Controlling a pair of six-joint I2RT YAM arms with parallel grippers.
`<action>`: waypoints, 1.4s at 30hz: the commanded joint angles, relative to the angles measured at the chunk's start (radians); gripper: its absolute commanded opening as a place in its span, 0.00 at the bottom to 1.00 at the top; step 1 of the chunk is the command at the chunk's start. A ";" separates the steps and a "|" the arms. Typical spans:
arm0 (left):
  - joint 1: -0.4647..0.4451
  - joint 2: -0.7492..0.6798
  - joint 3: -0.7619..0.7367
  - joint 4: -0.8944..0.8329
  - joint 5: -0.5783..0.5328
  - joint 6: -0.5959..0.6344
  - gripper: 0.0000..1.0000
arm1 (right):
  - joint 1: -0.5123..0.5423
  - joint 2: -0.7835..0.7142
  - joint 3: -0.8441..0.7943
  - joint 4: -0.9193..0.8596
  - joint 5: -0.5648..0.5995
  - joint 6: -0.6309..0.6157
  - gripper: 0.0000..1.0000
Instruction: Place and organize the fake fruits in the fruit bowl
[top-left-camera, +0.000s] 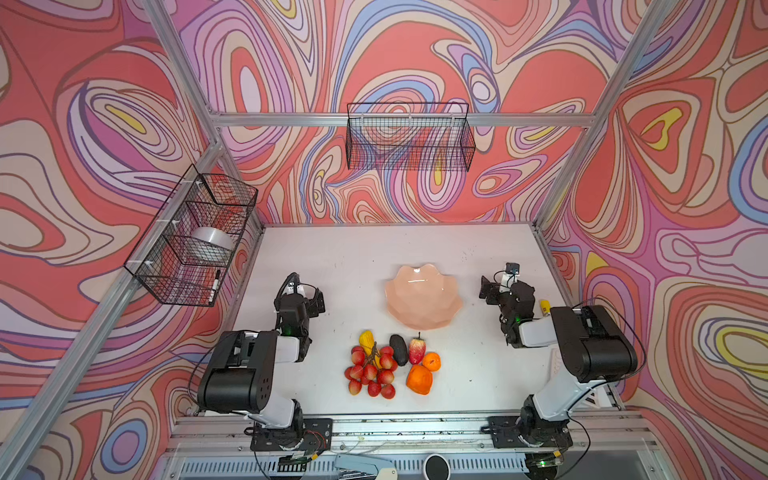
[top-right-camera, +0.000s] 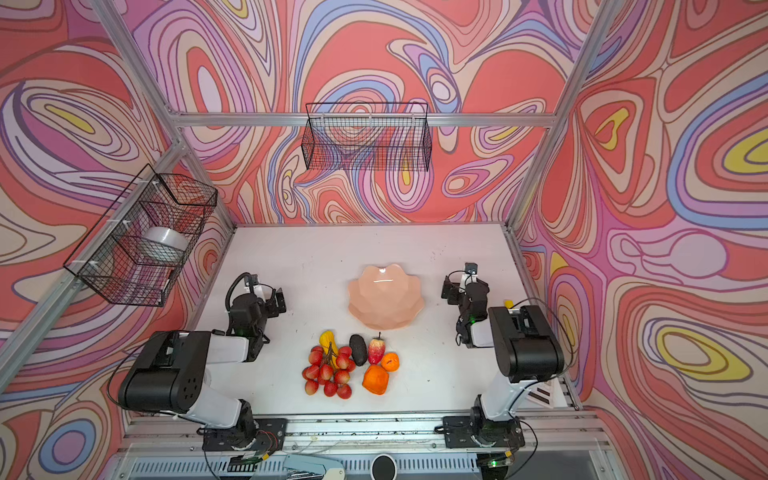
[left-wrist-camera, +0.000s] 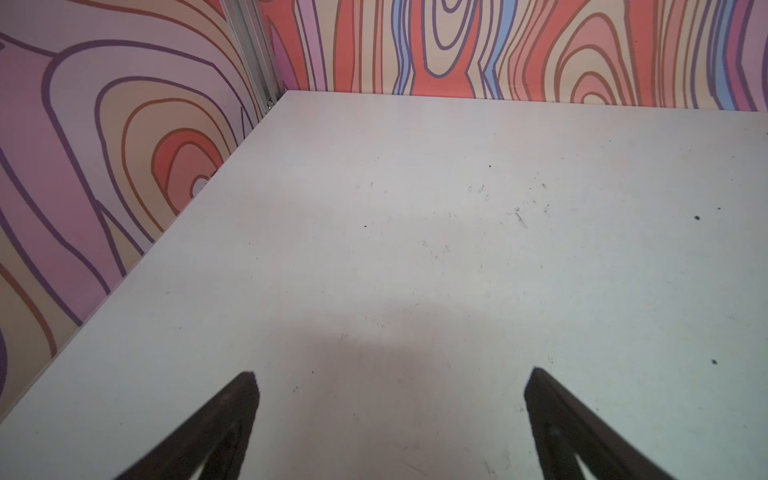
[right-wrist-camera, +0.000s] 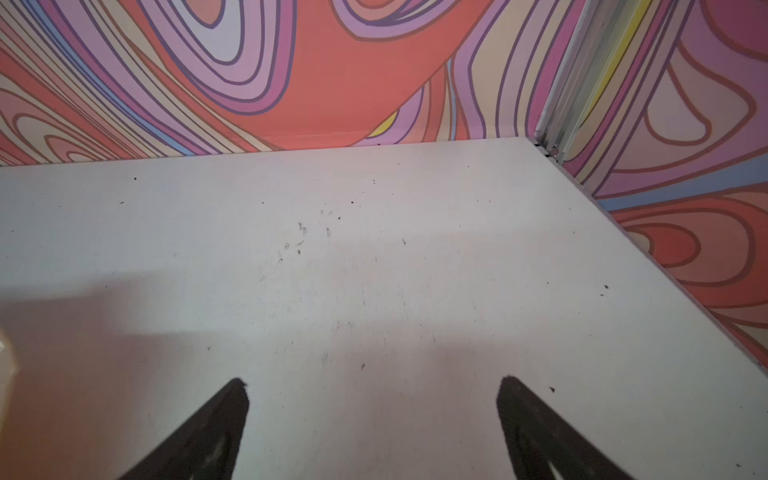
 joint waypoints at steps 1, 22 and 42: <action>-0.003 0.006 0.008 0.029 -0.003 0.006 1.00 | -0.007 0.000 0.012 -0.004 -0.006 -0.004 0.98; 0.001 0.005 0.003 0.034 0.009 0.001 1.00 | -0.012 -0.024 0.006 -0.012 0.063 0.034 0.98; -0.020 -0.072 -0.078 0.130 -0.059 0.008 0.95 | -0.002 -0.143 -0.002 -0.099 0.164 0.045 0.97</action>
